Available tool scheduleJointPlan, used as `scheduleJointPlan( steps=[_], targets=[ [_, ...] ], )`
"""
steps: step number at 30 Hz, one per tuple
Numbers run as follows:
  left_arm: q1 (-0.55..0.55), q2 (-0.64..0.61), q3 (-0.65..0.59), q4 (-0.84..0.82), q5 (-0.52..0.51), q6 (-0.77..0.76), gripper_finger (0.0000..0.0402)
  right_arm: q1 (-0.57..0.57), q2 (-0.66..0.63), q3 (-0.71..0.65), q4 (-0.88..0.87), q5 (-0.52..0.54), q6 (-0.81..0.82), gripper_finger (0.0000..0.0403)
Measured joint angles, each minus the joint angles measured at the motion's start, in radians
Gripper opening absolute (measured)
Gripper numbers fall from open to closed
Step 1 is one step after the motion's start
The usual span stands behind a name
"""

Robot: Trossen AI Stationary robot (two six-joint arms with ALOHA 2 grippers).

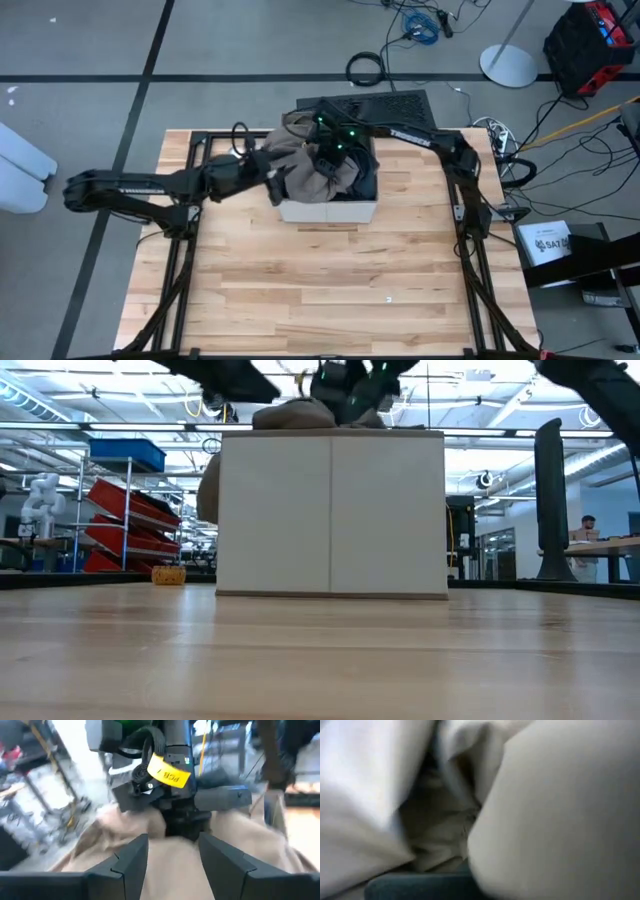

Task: Sort clothes
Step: Put the brown jacket into the laundry bin

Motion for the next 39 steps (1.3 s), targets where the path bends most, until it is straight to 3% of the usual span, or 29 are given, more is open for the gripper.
scheduleJointPlan(
  steps=[4, 8, 14, 18, 24, 31, 39],
  targets=[
    [0.002, -0.041, 0.001, -0.240, -0.097, -0.102, 0.0187, -0.032, 0.058, 0.002, -0.012, -0.058, 0.001, 0.0000],
    [0.005, -0.054, 0.001, -0.430, -0.109, -0.162, 0.0187, -0.039, 0.081, 0.003, -0.011, -0.074, -0.014, 0.0000],
    [0.003, -0.112, 0.001, -0.615, -0.247, -0.142, 0.0187, -0.039, 0.080, 0.002, -0.014, -0.071, -0.038, 0.0000],
    [-0.008, -0.159, -0.009, -0.719, -0.251, -0.169, 0.0187, -0.039, 0.080, 0.001, -0.024, -0.070, -0.049, 0.0000],
    [-0.008, -0.172, -0.128, -0.583, -0.252, -0.140, 0.0187, -0.041, 0.081, -0.001, -0.021, -0.107, -0.066, 0.0000],
    [0.036, -0.172, -0.270, -0.300, -0.298, -0.119, 0.0187, -0.036, 0.081, -0.001, -0.021, -0.110, -0.065, 0.0000],
    [0.119, -0.119, -0.310, -0.109, -0.119, -0.044, 0.0180, -0.036, 0.081, -0.001, -0.021, -0.113, -0.050, 0.0000]
  ],
)
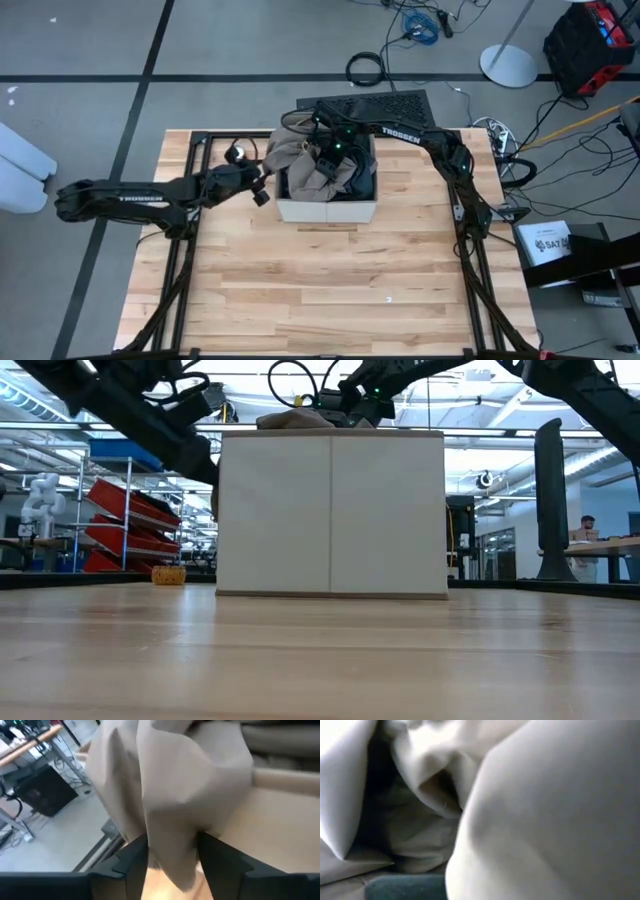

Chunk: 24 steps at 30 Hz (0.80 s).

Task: Sort clothes
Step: Put the brown jacket into the laundry bin

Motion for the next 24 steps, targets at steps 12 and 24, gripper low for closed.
scheduleJointPlan(
  steps=[12, 24],
  targets=[
    [0.052, -0.039, 0.041, 0.262, 0.023, 0.126, 0.0006, 0.000, 0.000, 0.000, 0.006, -0.003, 0.007, 0.0000],
    [0.051, 0.110, 0.063, 0.549, 0.268, -0.166, 0.0002, -0.046, -0.028, -0.003, -0.019, -0.008, 0.015, 0.0000]
  ],
)
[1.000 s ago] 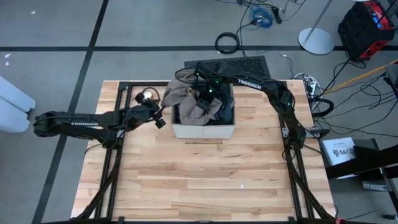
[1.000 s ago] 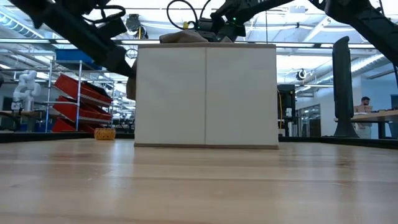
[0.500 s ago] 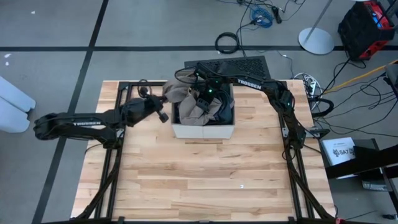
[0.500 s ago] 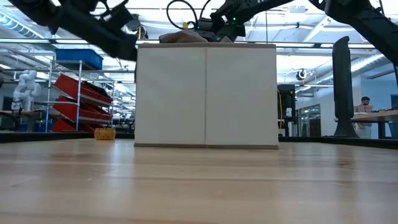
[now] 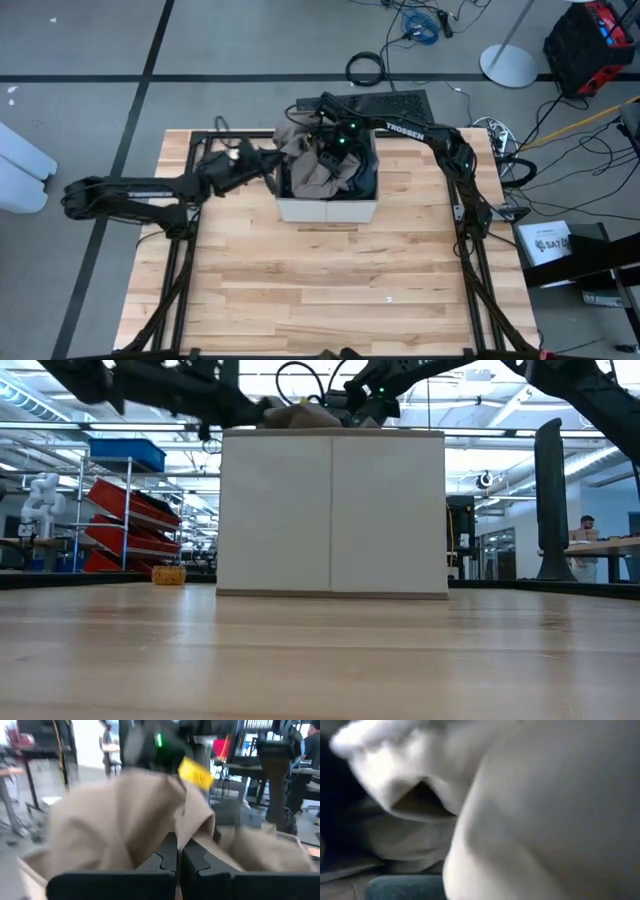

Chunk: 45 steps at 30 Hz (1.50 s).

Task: Sort clothes
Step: Put the brown jacket into the laundry bin

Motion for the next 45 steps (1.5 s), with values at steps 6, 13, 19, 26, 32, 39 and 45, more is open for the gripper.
scheduleJointPlan(
  steps=[6, 13, 19, 26, 32, 39, 45],
  targets=[
    [0.011, 0.180, 0.000, 0.061, 0.008, -0.126, 0.0001, -0.005, -0.052, -0.001, -0.007, 0.014, 0.019, 0.0000],
    [0.024, 0.257, 0.006, 0.066, 0.132, -0.265, 0.0001, 0.025, -0.077, -0.001, 0.092, 0.016, 0.002, 0.0000],
    [0.032, 0.244, 0.004, 0.048, 0.171, -0.270, 0.0000, 0.045, -0.091, -0.001, 0.177, -0.064, 0.001, 0.0000],
    [0.045, 0.159, 0.034, 0.110, 0.196, -0.133, 0.0000, 0.062, -0.123, 0.001, 0.067, -0.169, -0.021, 0.0000],
    [0.039, 0.135, 0.175, -0.054, 0.232, -0.034, 0.0000, 0.063, -0.163, 0.001, 0.069, -0.122, -0.003, 0.0000],
    [0.042, 0.276, 0.349, -0.284, 0.208, 0.022, 0.0000, 0.050, -0.237, 0.001, 0.107, -0.031, 0.017, 0.0000],
    [0.054, 0.420, 0.382, -0.376, 0.248, 0.015, 0.0000, 0.055, -0.302, 0.001, 0.250, 0.062, 0.031, 0.0000]
  ],
)
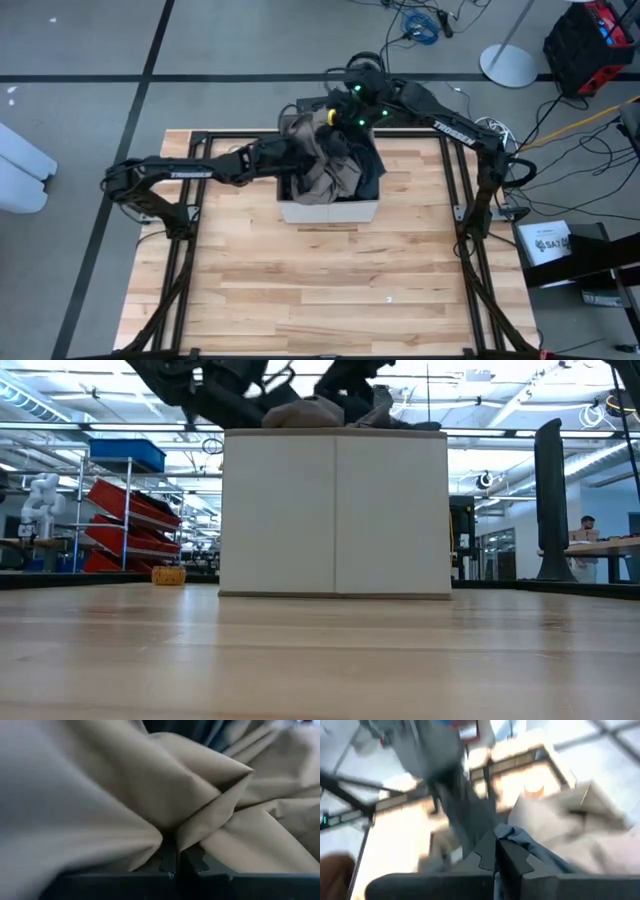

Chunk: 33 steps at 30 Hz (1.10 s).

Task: Sort clothes
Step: Put the brown jacket into the laundry bin

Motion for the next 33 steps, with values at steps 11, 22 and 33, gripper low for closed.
scheduleJointPlan(
  steps=[11, 22, 33],
  targets=[
    [-0.030, 0.004, 0.007, -0.042, 0.030, -0.020, 0.0004, -0.053, 0.115, 0.001, 0.065, -0.107, 0.024, 0.0000],
    [-0.021, -0.059, 0.060, -0.306, 0.038, 0.012, 0.0170, -0.023, 0.232, 0.001, 0.114, -0.159, 0.017, 0.0000],
    [-0.024, -0.059, 0.275, -0.740, -0.114, 0.095, 0.0223, -0.057, 0.320, 0.002, 0.072, -0.051, 0.021, 0.0000]
  ],
)
